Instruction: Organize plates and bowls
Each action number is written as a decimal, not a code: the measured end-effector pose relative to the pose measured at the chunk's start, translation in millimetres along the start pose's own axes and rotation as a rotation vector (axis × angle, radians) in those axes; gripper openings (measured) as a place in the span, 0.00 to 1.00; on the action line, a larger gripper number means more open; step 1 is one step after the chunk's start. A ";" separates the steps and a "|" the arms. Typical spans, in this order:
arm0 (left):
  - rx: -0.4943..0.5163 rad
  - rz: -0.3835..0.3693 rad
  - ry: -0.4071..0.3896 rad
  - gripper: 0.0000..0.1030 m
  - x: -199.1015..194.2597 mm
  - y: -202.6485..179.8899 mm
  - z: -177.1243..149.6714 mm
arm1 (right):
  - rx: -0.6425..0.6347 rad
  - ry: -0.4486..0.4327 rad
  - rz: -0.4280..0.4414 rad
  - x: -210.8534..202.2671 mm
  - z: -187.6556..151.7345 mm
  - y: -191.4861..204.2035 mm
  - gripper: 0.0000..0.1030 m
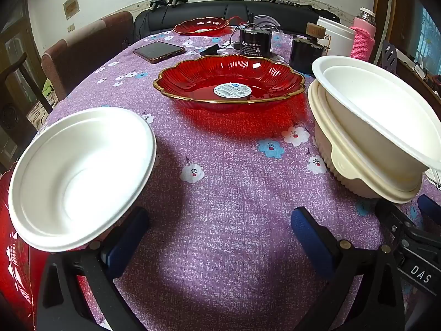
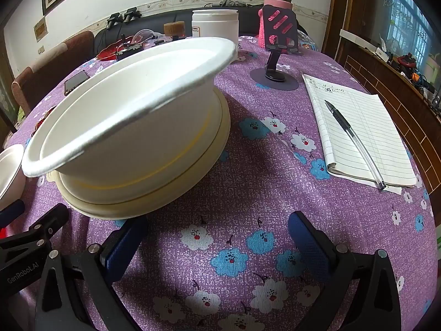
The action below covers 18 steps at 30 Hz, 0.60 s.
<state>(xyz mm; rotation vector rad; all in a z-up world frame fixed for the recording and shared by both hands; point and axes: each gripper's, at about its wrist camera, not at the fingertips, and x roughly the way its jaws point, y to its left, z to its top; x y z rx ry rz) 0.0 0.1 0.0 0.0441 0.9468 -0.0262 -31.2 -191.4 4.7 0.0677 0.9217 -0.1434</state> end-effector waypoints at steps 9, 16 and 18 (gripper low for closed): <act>0.001 0.001 0.001 1.00 0.0 0.0 0.0 | 0.001 0.001 0.002 0.6 0.4 -0.9 0.99; 0.001 0.001 0.001 1.00 0.0 -0.1 0.0 | 0.001 0.001 0.002 1.0 0.7 -1.6 0.99; 0.001 0.001 0.001 1.00 0.0 0.0 0.0 | 0.000 0.004 0.001 1.5 0.9 -1.6 0.99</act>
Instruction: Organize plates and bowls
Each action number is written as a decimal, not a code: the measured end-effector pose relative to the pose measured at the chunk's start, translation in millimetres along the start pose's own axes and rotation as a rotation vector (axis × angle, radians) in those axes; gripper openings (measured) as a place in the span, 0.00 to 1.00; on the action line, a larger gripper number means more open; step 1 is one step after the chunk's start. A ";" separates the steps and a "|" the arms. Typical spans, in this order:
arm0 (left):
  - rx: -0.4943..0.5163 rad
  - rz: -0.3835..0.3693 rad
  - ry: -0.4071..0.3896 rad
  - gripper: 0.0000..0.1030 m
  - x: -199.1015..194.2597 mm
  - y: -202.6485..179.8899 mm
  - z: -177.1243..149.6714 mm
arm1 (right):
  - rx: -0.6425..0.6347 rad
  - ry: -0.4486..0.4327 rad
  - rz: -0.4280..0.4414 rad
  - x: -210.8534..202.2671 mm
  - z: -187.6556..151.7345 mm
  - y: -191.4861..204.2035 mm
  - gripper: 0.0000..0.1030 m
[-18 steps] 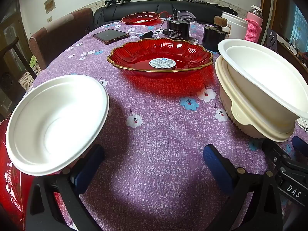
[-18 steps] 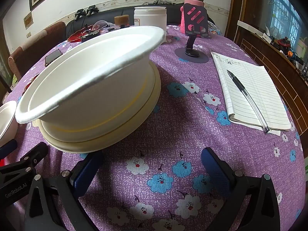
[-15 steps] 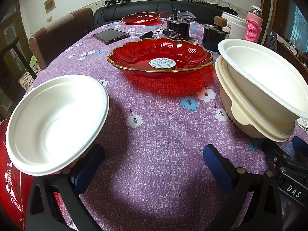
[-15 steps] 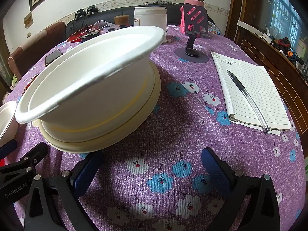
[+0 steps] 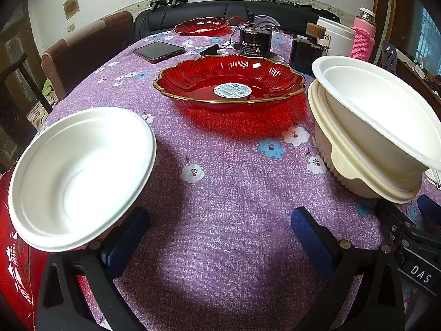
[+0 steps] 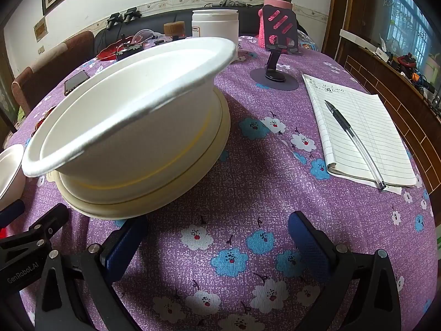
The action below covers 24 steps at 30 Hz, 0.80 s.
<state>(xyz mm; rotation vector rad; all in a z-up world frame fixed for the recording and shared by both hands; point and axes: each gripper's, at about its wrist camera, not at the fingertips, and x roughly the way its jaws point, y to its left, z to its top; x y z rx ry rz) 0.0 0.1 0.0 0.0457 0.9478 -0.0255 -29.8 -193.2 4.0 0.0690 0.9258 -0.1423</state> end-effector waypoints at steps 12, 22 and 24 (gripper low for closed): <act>0.000 0.000 0.000 1.00 0.0 0.0 0.0 | 0.000 -0.002 0.001 -1.5 -1.7 2.5 0.99; 0.000 0.000 0.000 1.00 0.0 0.0 0.0 | 0.003 0.002 0.005 -0.8 -1.2 1.8 0.99; 0.000 0.000 0.000 1.00 0.0 0.0 0.0 | 0.004 0.003 0.007 -0.5 -0.4 2.0 0.99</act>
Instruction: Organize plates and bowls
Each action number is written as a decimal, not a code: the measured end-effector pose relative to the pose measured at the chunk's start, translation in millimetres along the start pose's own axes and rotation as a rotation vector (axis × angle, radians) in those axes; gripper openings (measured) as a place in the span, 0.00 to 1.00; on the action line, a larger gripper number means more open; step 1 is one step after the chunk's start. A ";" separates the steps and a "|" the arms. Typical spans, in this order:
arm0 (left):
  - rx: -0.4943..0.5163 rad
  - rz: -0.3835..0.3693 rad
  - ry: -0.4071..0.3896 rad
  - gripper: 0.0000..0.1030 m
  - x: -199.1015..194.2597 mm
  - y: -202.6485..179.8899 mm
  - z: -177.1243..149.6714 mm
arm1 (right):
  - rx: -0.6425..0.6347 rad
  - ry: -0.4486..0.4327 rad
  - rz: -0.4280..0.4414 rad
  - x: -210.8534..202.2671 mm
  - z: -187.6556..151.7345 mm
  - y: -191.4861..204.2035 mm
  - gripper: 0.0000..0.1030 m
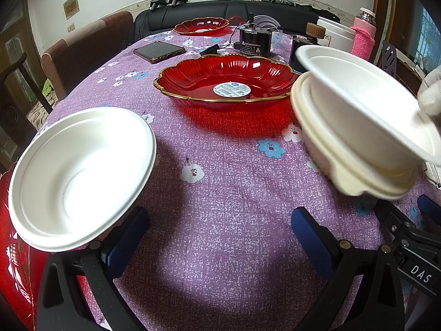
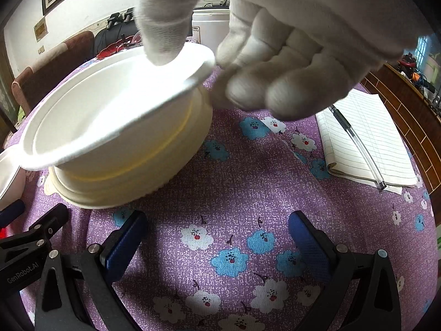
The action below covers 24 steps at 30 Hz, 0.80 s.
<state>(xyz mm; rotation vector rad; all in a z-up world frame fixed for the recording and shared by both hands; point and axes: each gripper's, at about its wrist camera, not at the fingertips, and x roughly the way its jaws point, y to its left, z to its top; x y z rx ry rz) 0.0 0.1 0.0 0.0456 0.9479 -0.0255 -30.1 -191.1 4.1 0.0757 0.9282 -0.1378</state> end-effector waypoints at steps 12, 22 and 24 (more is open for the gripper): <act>0.000 0.000 0.000 1.00 0.0 0.0 0.0 | 0.001 0.001 0.002 -0.5 1.9 -2.7 0.99; 0.000 0.000 0.000 1.00 0.0 0.0 0.0 | 0.002 0.003 0.004 -0.4 3.4 -4.5 0.99; 0.000 0.000 0.000 1.00 0.0 0.0 0.0 | 0.002 0.003 0.004 -0.4 3.3 -4.5 0.99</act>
